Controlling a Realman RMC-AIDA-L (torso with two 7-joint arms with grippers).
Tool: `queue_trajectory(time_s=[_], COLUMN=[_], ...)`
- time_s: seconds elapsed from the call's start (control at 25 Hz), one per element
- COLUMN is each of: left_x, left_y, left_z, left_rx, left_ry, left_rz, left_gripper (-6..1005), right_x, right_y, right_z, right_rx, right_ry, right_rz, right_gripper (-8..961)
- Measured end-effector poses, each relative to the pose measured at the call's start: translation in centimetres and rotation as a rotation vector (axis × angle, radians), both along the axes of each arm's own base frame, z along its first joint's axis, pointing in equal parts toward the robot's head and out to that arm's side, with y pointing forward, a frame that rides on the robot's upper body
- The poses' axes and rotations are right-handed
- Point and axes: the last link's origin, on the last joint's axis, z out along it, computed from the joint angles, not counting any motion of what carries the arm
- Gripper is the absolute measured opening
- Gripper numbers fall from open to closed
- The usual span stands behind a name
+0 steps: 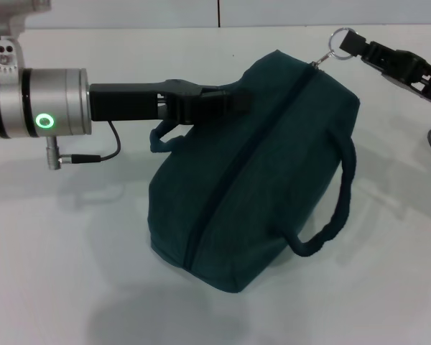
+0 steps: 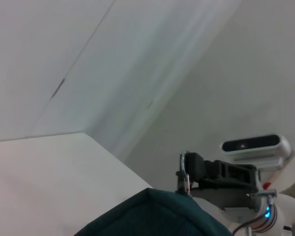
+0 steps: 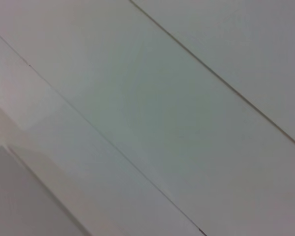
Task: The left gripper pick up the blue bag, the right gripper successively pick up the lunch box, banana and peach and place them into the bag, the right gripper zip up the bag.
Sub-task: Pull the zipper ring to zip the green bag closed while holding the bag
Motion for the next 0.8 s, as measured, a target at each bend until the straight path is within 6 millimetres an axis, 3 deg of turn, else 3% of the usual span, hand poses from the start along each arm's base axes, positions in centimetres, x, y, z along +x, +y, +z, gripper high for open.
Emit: queue_trajectory(time_s=[0.8], left_x=[1.0], left_y=[-1.3], left_z=[0.5], left_rx=[-0.017], left_ry=[-0.087], left_rz=[-0.102], left_gripper=[52], right_x=[1.6], right_y=[-1.3], right_z=[0.3], right_rx=[-0.170], right_ry=[0.187], right_rz=[-0.142], right_gripper=[84])
